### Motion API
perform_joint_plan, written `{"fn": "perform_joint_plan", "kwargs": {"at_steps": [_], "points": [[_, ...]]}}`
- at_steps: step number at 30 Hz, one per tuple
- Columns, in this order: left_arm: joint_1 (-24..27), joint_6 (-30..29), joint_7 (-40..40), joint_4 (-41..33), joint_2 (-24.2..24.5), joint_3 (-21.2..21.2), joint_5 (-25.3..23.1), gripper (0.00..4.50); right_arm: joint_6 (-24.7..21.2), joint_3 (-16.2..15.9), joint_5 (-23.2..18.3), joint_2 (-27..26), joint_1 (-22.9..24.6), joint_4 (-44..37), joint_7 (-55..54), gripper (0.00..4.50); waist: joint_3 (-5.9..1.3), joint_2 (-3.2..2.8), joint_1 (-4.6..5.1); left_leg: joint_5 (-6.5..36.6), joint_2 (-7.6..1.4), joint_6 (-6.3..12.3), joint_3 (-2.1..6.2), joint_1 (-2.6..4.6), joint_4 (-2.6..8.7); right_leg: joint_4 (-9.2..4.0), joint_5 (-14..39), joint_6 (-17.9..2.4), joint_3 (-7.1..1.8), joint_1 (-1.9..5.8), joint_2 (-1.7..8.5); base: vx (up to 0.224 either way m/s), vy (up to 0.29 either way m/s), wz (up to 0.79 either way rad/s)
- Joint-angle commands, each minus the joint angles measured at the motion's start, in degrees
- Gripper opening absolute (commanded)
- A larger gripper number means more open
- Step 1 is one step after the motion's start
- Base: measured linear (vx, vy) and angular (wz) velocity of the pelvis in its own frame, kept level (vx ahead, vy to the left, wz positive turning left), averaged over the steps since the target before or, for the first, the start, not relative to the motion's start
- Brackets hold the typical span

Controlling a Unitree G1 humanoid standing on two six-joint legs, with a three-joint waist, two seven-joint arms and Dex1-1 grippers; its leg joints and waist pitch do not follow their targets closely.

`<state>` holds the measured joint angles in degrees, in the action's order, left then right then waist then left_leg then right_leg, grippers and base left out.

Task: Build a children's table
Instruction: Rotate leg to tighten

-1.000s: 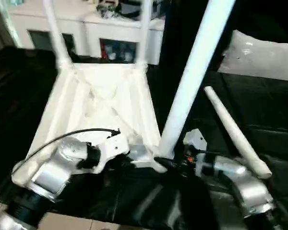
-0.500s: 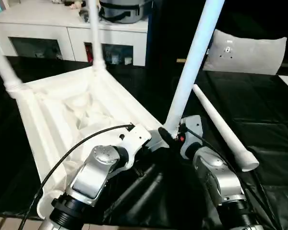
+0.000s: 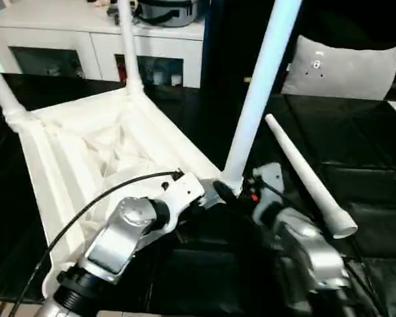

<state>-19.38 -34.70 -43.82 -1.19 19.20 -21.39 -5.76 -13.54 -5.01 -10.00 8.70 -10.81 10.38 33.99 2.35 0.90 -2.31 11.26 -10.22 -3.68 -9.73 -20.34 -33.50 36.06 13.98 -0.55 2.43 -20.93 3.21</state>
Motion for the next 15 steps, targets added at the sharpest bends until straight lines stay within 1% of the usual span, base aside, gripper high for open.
{"fn": "perform_joint_plan", "kwargs": {"at_steps": [1,2,3,4,6,7,8,9,10,11,12,13,15], "points": [[-1.08,2.20,-1.93,1.35,1.55,-1.19,-0.21,0.00,-0.33,-2.26,-1.03,1.09,0.93,-1.40,4.36,4.45,-2.31,-0.51,-0.42,11.14,-2.88,1.57,1.18,0.04,4.11,-5.20,4.96,-11.17,-2.97,2.00,4.61,0.000,0.000,0.00],[-1.07,2.76,-3.04,1.53,2.40,-1.48,0.01,0.00,0.10,-2.17,-1.05,2.47,1.09,-1.95,5.50,4.45,-2.32,-0.43,-0.44,11.46,-2.88,1.73,1.20,0.02,4.13,-5.19,5.53,-11.17,-2.95,1.93,4.60,0.000,0.000,0.00],[-1.05,5.64,-6.29,2.09,4.65,-2.20,0.76,0.00,1.02,-1.43,-1.32,5.56,1.16,-3.06,9.01,4.45,-2.26,-0.44,-0.50,11.37,-2.87,1.84,1.22,-0.05,4.14,-5.28,6.08,-11.17,-2.95,1.92,4.65,0.000,0.000,0.00],[-1.04,5.94,-6.68,2.15,4.91,-2.26,0.85,0.00,1.11,-1.33,-1.37,5.94,1.16,-3.19,9.45,4.45,-2.33,-0.51,-0.46,11.51,-2.83,1.98,1.21,-0.09,4.07,-5.24,6.61,-11.08,-2.96,1.96,4.67,0.000,0.000,0.00],[-0.69,9.80,-12.09,2.41,8.29,-3.32,1.66,0.00,2.79,-0.87,-1.54,10.76,0.49,-3.89,15.19,4.45,-2.35,-0.54,-0.55,11.11,-3.00,2.34,1.18,-0.01,4.01,-5.13,5.71,-11.35,-2.97,1.88,4.64,0.000,0.000,0.00],[-0.63,12.03,-14.18,2.52,9.66,-4.04,1.57,0.00,4.03,-1.33,-0.76,12.53,0.03,-3.74,16.91,4.45,-2.35,-0.62,-0.60,10.71,-3.01,2.42,1.14,0.01,4.02,-5.05,5.01,-11.52,-2.98,1.85,4.62,0.000,0.000,0.00],[-0.63,12.71,-14.78,2.58,10.04,-4.26,1.53,0.00,4.41,-1.49,-0.52,13.06,-0.11,-3.68,17.39,4.45,-2.47,-0.73,-0.77,10.31,-3.10,2.64,1.10,0.19,3.88,-4.95,3.81,-11.93,-2.93,1.73,4.64,0.000,0.000,0.00],[-0.63,13.58,-15.53,2.65,10.53,-4.53,1.49,0.00,4.88,-1.68,-0.22,13.72,-0.28,-3.61,17.99,4.45,-2.40,-0.63,-0.95,9.64,-3.04,2.86,1.06,0.16,3.87,-4.82,2.77,-12.43,-2.89,1.73,4.53,0.000,0.000,0.00],[-0.63,13.58,-15.53,2.65,10.53,-4.53,1.49,0.00,4.88,-1.68,-0.22,13.72,-0.28,-3.61,17.99,4.45,-2.49,-0.64,-1.02,9.34,-3.08,2.90,0.93,0.20,3.81,-4.73,2.11,-12.61,-2.95,1.75,4.59,0.000,0.000,0.00],[-0.67,15.23,-17.41,2.89,11.60,-5.15,1.58,0.00,5.36,-2.24,-0.55,15.18,-0.75,-3.65,20.24,4.45,-2.47,-0.71,-1.26,9.09,-3.12,3.11,0.95,0.32,3.79,-4.68,1.50,-13.11,-2.89,1.64,4.63,0.000,0.000,0.00],[-0.98,17.71,-20.29,3.55,13.33,-6.23,1.73,0.00,5.94,-2.84,-1.22,16.81,-2.09,-3.08,23.14,4.45,-2.60,-0.75,-1.43,8.56,-3.18,3.22,0.98,0.31,3.75,-4.49,0.42,-13.31,-2.87,1.79,4.65,0.000,0.000,0.00],[-1.05,18.02,-20.69,3.67,13.58,-6.40,1.74,0.00,5.99,-2.91,-1.37,17.00,-2.34,-2.95,23.60,4.45,-2.59,-0.72,-1.50,8.48,-3.17,3.45,0.99,0.30,3.74,-4.46,0.02,-13.43,-2.84,1.79,4.60,0.000,0.000,0.00],[-1.79,20.63,-22.80,4.89,15.10,-7.56,1.27,0.00,6.50,-3.84,-1.78,17.95,-3.95,-1.91,26.54,4.45,-2.68,-0.73,-1.68,7.82,-3.15,3.53,0.95,0.31,3.70,-4.16,-1.64,-13.88,-2.77,1.91,4.58,0.000,0.000,0.00]]}}
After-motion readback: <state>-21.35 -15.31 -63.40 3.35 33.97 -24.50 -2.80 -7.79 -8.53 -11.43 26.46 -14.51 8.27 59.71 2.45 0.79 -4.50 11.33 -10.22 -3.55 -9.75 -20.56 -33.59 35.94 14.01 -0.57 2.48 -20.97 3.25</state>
